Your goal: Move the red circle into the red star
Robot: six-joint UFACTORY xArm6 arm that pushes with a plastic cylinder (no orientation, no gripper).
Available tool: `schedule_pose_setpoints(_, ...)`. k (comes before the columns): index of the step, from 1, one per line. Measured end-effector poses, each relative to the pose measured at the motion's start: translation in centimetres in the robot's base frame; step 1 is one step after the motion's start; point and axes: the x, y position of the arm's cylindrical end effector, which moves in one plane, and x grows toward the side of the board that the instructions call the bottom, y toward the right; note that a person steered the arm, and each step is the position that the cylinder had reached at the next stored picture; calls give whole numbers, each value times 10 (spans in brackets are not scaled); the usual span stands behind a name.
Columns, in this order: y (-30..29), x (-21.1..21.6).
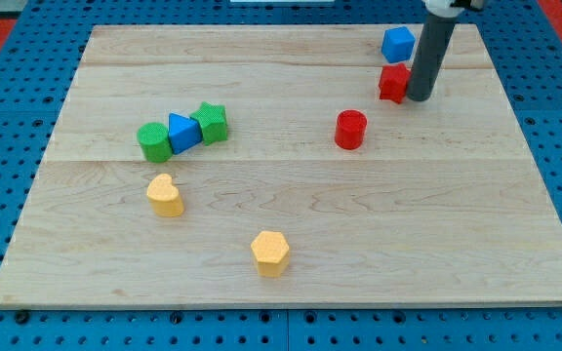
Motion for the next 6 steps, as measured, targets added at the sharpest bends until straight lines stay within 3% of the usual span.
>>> schedule_pose_setpoints(1, 26, 45)
schedule_pose_setpoints(2, -1, 105)
schedule_pose_setpoints(3, -72, 121)
schedule_pose_setpoints(4, -116, 112)
schedule_pose_setpoints(5, -116, 92)
schedule_pose_setpoints(6, -68, 54)
